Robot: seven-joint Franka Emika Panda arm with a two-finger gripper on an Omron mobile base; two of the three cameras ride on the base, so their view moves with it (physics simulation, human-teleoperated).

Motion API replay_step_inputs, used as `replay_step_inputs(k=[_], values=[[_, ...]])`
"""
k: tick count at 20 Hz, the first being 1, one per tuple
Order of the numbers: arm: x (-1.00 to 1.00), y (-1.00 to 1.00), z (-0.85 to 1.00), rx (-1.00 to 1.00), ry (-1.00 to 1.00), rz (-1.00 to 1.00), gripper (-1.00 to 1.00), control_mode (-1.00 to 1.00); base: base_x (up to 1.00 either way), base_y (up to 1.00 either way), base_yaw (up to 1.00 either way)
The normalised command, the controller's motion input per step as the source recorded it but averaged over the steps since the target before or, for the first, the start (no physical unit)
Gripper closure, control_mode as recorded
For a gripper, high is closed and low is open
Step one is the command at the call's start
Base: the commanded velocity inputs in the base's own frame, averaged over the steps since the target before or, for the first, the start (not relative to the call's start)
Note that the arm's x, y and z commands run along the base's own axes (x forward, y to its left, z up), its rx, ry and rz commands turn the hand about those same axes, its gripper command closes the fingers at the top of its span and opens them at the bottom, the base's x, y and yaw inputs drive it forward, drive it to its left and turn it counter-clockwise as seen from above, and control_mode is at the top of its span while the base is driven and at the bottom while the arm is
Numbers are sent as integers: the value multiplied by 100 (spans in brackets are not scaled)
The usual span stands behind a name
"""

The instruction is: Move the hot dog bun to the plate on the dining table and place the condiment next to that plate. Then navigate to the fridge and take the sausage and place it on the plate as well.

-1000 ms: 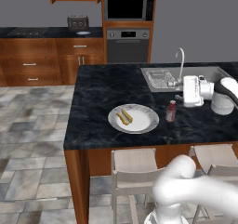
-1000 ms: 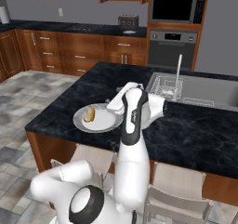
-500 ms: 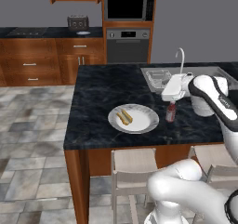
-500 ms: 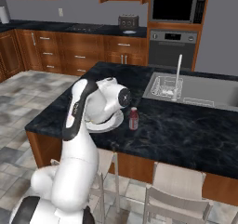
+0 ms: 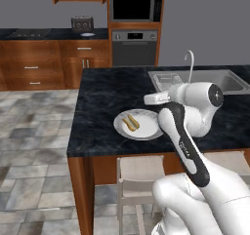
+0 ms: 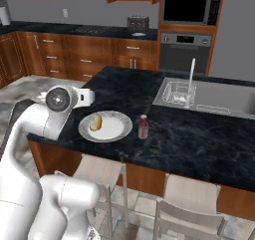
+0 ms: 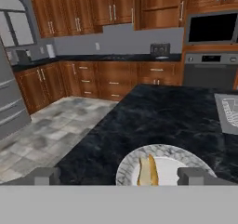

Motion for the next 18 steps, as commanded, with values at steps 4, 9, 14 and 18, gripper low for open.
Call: replay_step_inputs(k=[4,9,14,18], values=[[-84,-4,22,13,10,-14,-100,-100,0,0,0],[-44,-1,4,8,11,-13,-100,-100,0,0,0],[2,0,-1,0,5,0,-100,-100,0,0,0],[0,0,0,0,0,0,-100,100,-29,58,9]])
